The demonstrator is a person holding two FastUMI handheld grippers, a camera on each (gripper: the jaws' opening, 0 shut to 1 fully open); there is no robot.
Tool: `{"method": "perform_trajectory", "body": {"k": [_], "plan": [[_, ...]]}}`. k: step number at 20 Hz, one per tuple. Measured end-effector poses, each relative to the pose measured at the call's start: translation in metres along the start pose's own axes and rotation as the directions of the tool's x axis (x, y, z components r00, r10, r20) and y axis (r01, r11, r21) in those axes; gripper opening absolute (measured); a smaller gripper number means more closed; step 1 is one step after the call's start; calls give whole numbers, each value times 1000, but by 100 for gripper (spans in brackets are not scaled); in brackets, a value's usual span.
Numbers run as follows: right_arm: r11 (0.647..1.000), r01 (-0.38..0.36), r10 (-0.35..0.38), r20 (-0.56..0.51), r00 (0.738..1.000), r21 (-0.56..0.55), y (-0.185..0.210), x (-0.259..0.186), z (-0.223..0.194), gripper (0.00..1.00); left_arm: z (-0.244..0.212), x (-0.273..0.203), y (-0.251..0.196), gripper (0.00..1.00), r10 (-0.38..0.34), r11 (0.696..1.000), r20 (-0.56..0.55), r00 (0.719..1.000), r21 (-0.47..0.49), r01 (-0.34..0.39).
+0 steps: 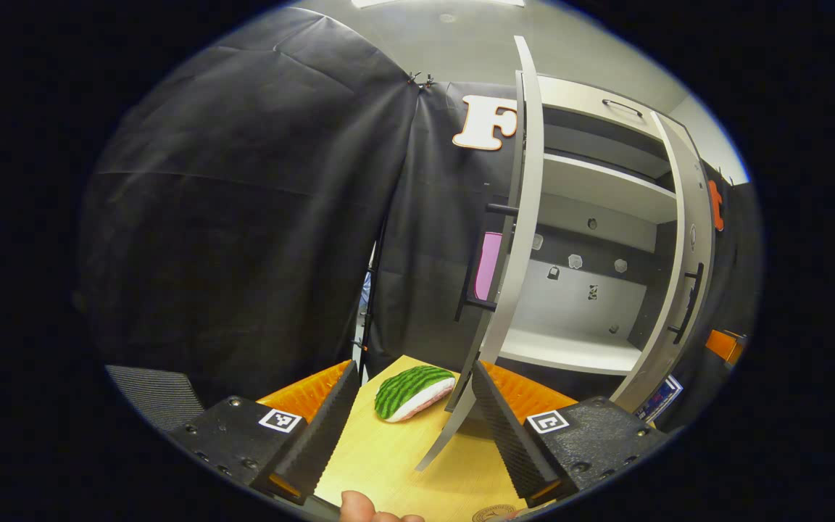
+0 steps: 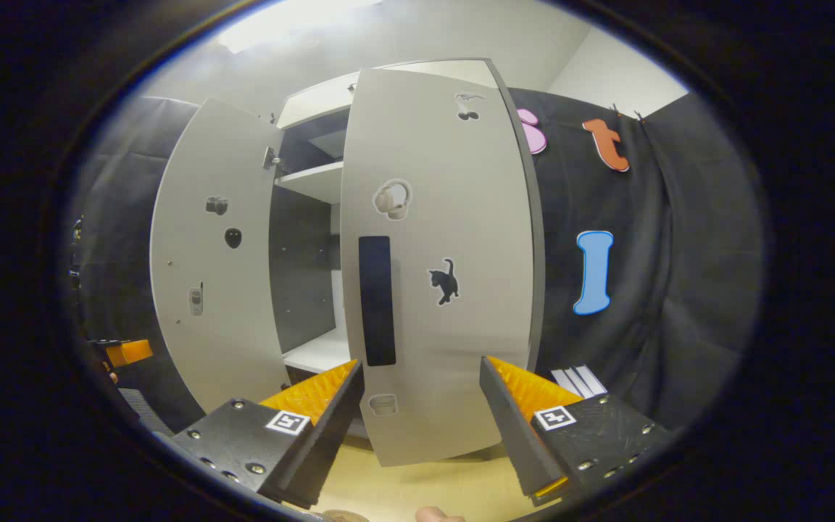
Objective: Grasp the bottle in the cabinet with the left hand and place it on the coaster, then close the right door with the right hand and the left door with the left hand.
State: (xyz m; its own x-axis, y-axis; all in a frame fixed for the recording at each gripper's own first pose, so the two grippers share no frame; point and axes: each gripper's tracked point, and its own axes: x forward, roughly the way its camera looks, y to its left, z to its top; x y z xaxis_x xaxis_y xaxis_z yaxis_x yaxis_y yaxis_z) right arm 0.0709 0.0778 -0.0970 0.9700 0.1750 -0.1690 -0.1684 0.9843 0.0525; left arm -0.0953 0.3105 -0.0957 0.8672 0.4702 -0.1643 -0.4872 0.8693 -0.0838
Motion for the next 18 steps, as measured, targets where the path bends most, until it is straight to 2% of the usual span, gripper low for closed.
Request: {"method": "perform_trajectory", "body": {"k": [4,6,7,9,12,13,14,15,18], "plan": [[999,36,-36,-2,999,2,-6,0,-3,97,-2,19,-4,94,-15,1000,-3,1000,-2,15],[999,52,-52,-7,999,-1,-8,1,-5,97,-6,29,-6,94,-25,1000,-9,1000,-3,25],[998,60,-60,-8,998,-1,-10,0,-7,97,-11,34,-9,100,-35,999,-20,999,-1,35],[997,72,-72,-11,997,1,-12,1,-9,97,-7,33,-9,92,-47,999,4,999,9,47],[997,72,-72,-18,997,5,-11,6,-11,97,-6,39,1,96,-17,1000,-1,1000,9,17],[997,72,-72,-19,997,3,-11,7,-12,97,-5,42,1,92,-14,1000,-6,1000,-2,14],[997,71,-71,-22,997,0,-12,8,-13,97,-3,42,3,96,-4,1000,-3,1000,-7,4],[997,71,-71,-23,997,-2,-13,8,-14,97,-2,46,5,96,3,1000,-1,1000,-7,-3],[997,77,-77,-30,997,2,-18,9,-17,97,-5,50,-2,92,-35,999,-8,999,-14,34]]}}
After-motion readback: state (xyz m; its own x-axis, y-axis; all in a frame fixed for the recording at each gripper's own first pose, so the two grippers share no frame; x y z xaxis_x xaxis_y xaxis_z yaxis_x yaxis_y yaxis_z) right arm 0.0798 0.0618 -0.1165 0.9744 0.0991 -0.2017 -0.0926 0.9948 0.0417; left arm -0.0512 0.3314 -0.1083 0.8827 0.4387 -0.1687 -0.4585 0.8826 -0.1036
